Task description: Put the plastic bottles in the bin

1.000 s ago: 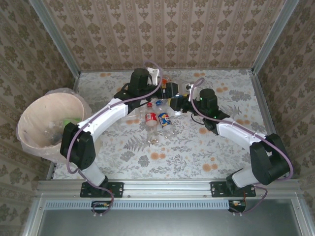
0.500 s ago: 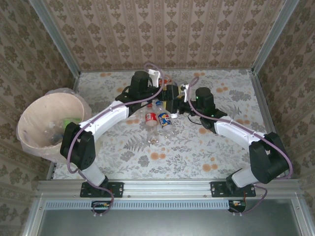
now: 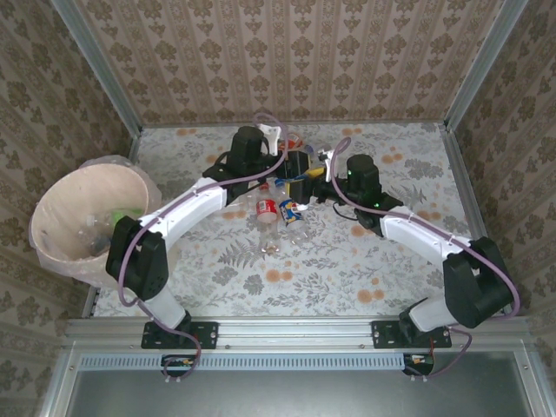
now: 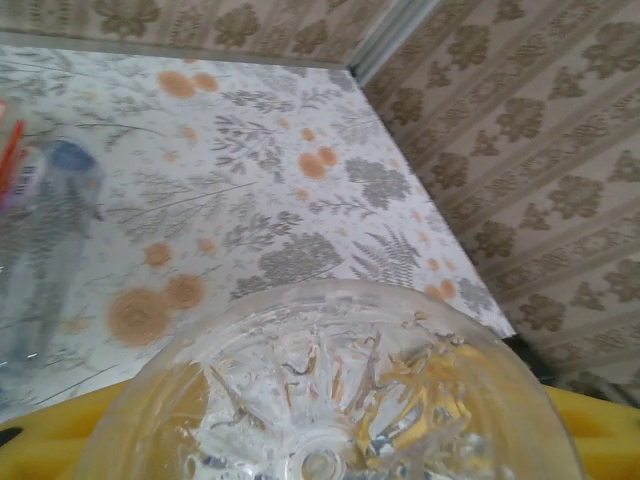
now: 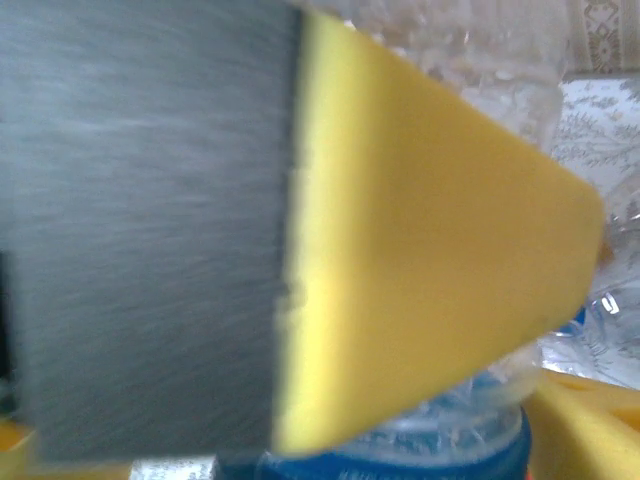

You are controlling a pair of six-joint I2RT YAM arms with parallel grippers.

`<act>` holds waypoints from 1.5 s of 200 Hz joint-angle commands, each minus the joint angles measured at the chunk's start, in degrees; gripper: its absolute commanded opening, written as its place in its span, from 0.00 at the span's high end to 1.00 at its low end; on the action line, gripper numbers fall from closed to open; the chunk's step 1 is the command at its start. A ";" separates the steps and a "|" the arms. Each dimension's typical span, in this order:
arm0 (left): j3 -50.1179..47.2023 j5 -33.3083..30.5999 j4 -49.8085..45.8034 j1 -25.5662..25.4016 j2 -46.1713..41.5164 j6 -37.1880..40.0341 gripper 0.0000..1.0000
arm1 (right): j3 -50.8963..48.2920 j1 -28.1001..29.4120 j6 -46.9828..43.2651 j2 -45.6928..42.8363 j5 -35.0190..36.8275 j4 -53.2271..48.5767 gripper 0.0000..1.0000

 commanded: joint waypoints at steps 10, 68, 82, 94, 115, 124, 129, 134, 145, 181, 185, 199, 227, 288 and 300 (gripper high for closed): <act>-0.11 -5.34 -3.46 1.19 -5.55 2.67 0.41 | -1.96 0.24 -6.28 -5.67 5.90 -2.63 0.00; 2.95 -15.40 -16.09 3.11 -12.19 8.26 0.41 | -4.97 0.24 -8.01 -9.83 26.48 -3.66 0.00; 3.03 -17.50 -18.19 3.83 -14.48 9.28 0.41 | -5.09 0.24 -7.50 -9.70 30.17 -4.09 0.00; 3.07 -18.82 -19.67 4.64 -16.56 9.86 0.41 | -5.20 0.24 -7.60 -9.48 31.00 -4.03 0.00; 4.15 -20.68 -23.28 6.30 -19.72 10.43 0.41 | -5.52 0.24 -7.27 -8.83 31.28 -3.18 0.00; 5.07 -21.83 -25.26 6.85 -20.72 10.74 0.42 | -5.44 0.24 -7.09 -8.45 31.21 -3.13 0.00; 5.45 -22.93 -26.19 7.13 -21.55 10.74 0.43 | -5.30 0.24 -7.00 -8.18 31.28 -3.15 0.00; 5.76 -24.16 -26.95 7.38 -22.47 10.53 0.43 | -5.19 0.24 -6.82 -8.00 31.36 -3.15 0.00; 6.48 -26.91 -28.48 8.07 -24.58 9.79 0.44 | -4.79 0.25 -6.17 -7.74 31.48 -3.45 0.00; 11.46 -35.25 -37.29 11.18 -29.39 10.22 0.43 | -4.37 0.24 -5.22 -7.43 31.88 -2.01 0.00; 11.70 -36.30 -37.97 11.50 -29.93 10.59 0.43 | -4.38 0.24 -5.18 -7.45 32.10 -1.72 0.00; 12.34 -40.03 -40.13 12.63 -31.73 11.54 0.42 | -4.38 0.26 -4.99 -7.18 32.55 -1.06 0.00; 10.13 -43.19 -40.44 15.98 -35.76 11.85 0.42 | -4.07 0.24 -3.07 -6.66 34.26 -0.38 0.00; 13.03 -59.16 -48.41 23.99 -37.33 17.74 0.41 | -6.00 0.24 -3.09 -6.45 35.28 4.62 0.00; 13.15 -62.32 -49.94 25.71 -37.47 18.38 0.41 | -6.05 0.24 -2.81 -6.44 35.85 5.29 0.00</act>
